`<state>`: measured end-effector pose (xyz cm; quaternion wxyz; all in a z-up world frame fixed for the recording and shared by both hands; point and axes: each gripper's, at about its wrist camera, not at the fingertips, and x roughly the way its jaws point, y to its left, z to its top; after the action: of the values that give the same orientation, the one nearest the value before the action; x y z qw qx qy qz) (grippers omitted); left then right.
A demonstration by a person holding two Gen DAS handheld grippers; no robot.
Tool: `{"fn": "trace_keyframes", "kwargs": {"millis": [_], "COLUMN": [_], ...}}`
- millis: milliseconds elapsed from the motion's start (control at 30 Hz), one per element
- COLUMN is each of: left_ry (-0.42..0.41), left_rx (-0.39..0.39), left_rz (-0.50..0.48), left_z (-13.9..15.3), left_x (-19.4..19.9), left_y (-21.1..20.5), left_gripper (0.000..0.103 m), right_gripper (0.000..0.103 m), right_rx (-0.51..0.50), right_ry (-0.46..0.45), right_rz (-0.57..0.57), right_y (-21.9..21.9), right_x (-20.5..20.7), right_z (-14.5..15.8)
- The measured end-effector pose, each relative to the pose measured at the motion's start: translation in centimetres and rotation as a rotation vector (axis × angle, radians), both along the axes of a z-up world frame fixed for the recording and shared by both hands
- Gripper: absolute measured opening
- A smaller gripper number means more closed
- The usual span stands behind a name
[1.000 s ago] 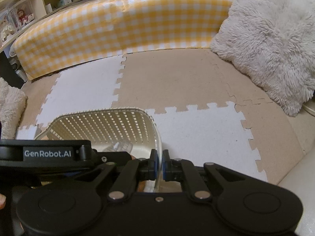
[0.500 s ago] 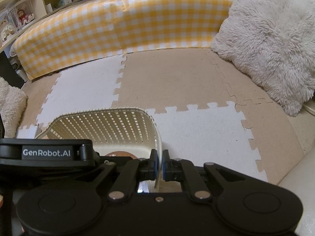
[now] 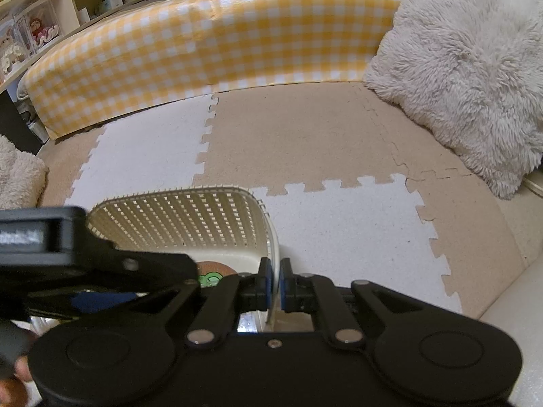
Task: Organize rigid objects
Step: 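Open the left tool to release the parts box into the basket, then move the left tool to the round wooden disc and grasp it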
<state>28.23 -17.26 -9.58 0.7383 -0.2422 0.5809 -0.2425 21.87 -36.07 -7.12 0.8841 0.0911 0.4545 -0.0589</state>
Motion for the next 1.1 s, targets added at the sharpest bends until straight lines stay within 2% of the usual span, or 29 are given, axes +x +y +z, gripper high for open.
{"fn": "trace_keyframes", "kwargs": {"millis": [200,567,867,1100], "left_ry": [-0.053,-0.18,-0.262,-0.348], "left_rx": [0.015,0.093,0.144,0.232], "left_rz": [-0.006,-0.037,-0.008,0.051], "left_z": [2.6,6.2,7.7,8.3], "left_x": [-0.8,-2.9,-4.1,-3.2], "left_y": [0.8,3.3,7.9,12.5], "left_gripper": [0.095,0.102,0.103,0.103], "right_gripper": [0.005,0.005,0.005,0.005], "right_rx": [0.006,0.009,-0.003,-0.013], "right_ry": [0.0,0.0,0.004,0.008], "right_rz": [-0.001,-0.003,0.002,0.003], "right_y": [-0.2,-0.2,-0.1,0.0], "right_x": [0.0,0.1,0.1,0.1], "right_z": [0.0,0.0,0.0,0.0]}}
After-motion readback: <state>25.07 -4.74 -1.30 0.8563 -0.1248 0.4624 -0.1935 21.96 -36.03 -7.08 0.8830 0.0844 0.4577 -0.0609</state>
